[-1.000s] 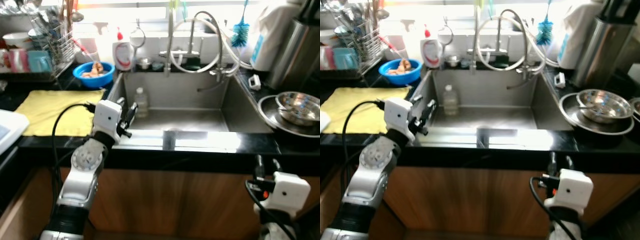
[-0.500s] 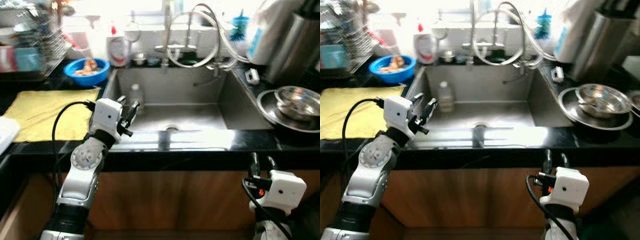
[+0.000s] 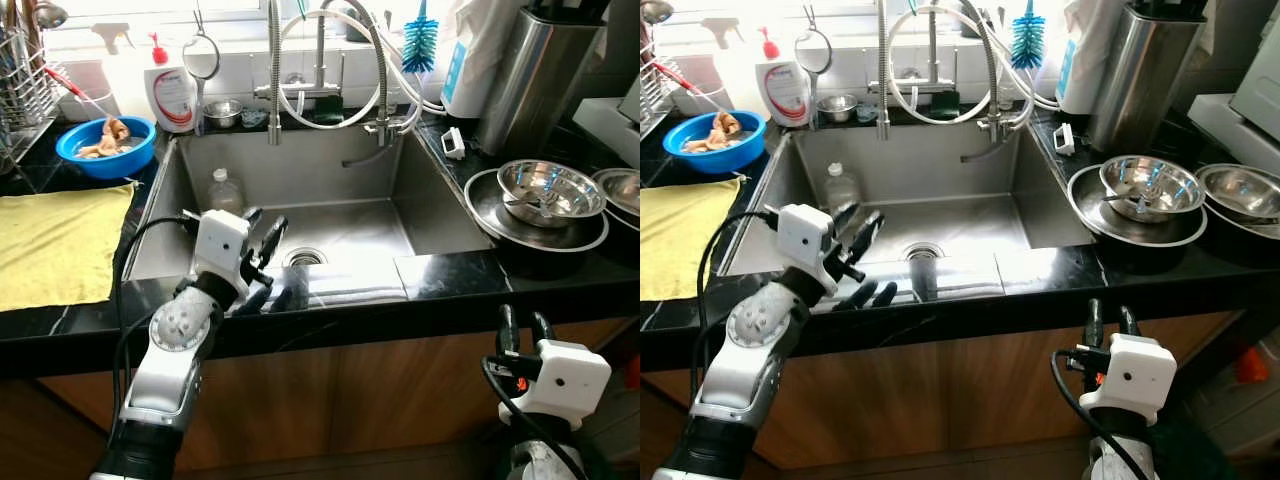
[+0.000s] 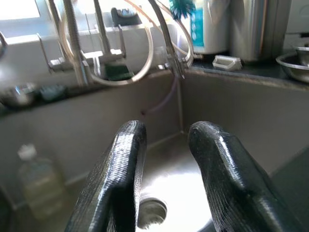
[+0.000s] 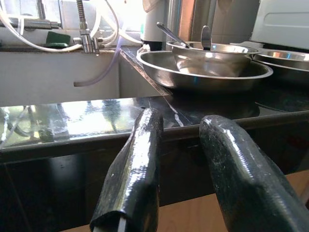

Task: Kitchen organization

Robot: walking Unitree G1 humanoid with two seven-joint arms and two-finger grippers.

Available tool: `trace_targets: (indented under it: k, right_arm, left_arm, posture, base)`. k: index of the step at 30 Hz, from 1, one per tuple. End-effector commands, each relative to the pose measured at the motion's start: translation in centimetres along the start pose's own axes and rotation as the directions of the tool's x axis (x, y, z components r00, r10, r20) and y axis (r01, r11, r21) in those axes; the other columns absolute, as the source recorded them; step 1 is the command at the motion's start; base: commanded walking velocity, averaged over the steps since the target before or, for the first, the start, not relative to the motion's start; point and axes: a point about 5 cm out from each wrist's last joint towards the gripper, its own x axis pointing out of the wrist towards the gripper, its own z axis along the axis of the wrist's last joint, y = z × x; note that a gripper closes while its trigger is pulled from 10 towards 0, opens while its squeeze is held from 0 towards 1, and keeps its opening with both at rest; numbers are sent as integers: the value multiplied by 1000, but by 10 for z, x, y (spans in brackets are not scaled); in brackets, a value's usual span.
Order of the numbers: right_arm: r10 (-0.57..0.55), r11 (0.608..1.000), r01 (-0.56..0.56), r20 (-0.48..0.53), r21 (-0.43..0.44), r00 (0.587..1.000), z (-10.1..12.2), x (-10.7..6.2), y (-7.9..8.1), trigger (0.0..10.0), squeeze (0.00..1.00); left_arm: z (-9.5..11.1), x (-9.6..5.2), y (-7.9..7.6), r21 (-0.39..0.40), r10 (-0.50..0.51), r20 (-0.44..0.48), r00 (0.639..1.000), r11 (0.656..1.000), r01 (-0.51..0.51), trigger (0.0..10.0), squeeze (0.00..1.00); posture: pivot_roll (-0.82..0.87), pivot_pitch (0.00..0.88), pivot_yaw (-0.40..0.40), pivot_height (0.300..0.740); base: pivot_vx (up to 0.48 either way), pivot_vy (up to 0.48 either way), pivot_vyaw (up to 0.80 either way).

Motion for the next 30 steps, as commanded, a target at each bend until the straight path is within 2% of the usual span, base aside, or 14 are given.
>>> trace_targets:
  k: [1,7,12,15,17,25,30]
  right_arm:
    - [1,1000,-1,8,-15,1000,3,0,-2,10000,0]
    - [-1,999,2,23,-39,1000,6,-1,-7,10000,0]
    - [19,998,-17,41,-60,999,11,0,-6,10000,0]
    - [3,998,0,51,-62,999,14,1,-8,10000,0]
    - [-15,998,19,56,-65,998,15,1,-11,10000,0]
    - [-34,997,39,67,-73,997,17,1,-14,10000,0]
    - [-33,996,39,73,-77,997,18,3,-12,10000,0]
  left_arm:
    - [0,-2,0,20,9,9,1000,1000,-9,10000,0]
    - [4,-3,8,18,74,48,996,997,-75,10000,0]
    - [3,-5,9,-26,171,67,983,985,-170,10000,0]
    - [0,-7,-1,-32,174,69,982,985,-172,10000,0]
    - [-1,-8,-2,-37,180,69,981,983,-178,10000,0]
    - [-2,-7,3,-11,184,74,980,983,-184,10000,0]
    - [0,-5,2,-6,173,81,982,985,-173,10000,0]
  posture:
    - [2,0,-17,723]
    - [1,0,-35,719]
    - [-1,0,-46,719]
    - [-5,0,-52,719]
    - [-6,0,-53,719]
    - [-6,0,-49,719]
    - [-9,0,-48,719]
  base:
    - [0,0,0]
    - [0,0,0]
    - [0,0,0]
    - [0,0,0]
    - [0,0,0]
    - [0,0,0]
    - [322,0,0]
